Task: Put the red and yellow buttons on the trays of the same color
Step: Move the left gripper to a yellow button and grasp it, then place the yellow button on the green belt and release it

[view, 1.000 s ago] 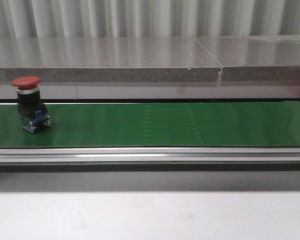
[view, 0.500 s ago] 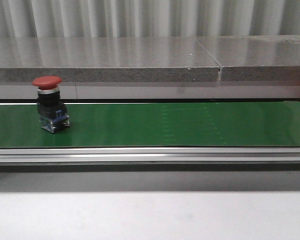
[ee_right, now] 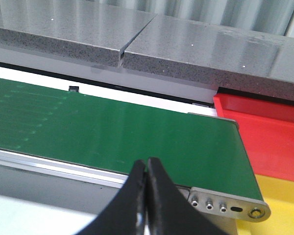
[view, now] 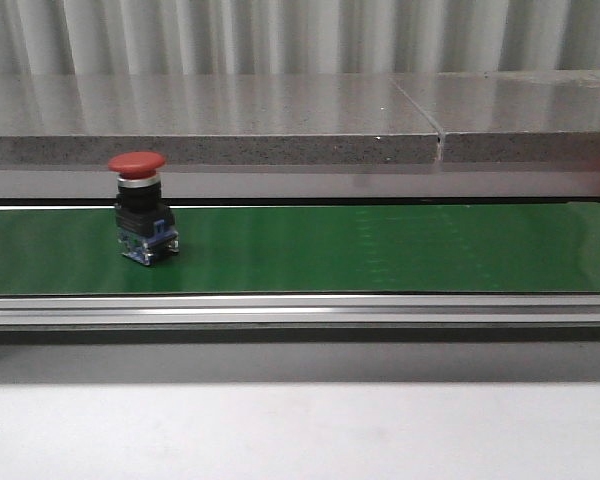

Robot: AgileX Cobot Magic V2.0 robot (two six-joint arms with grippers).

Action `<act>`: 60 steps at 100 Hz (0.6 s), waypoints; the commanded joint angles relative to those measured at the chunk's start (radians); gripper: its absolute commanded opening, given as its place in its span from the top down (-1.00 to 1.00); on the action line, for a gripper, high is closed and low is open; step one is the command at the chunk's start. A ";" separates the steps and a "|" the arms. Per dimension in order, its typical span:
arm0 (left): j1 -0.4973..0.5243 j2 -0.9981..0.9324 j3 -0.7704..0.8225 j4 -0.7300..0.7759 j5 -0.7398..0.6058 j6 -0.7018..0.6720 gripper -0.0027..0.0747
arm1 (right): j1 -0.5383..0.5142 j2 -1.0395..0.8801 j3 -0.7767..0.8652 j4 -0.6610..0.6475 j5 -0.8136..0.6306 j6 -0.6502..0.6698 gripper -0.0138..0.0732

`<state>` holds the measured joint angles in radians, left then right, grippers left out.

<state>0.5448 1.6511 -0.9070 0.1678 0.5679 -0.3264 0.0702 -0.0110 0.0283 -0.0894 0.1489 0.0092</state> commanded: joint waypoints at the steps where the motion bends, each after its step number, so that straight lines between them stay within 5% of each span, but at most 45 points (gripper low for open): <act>1: 0.002 -0.034 -0.029 0.006 -0.020 -0.006 0.20 | -0.004 -0.015 -0.006 -0.011 -0.083 -0.003 0.84; 26: 0.002 -0.059 -0.029 0.009 0.054 -0.022 0.97 | -0.004 -0.015 -0.006 -0.011 -0.083 -0.003 0.84; 60: -0.001 -0.303 -0.025 -0.008 0.113 -0.023 0.98 | -0.004 -0.015 -0.006 -0.011 -0.083 -0.003 0.84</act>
<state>0.5448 1.4627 -0.9076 0.1678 0.6946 -0.3363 0.0702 -0.0110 0.0283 -0.0894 0.1489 0.0092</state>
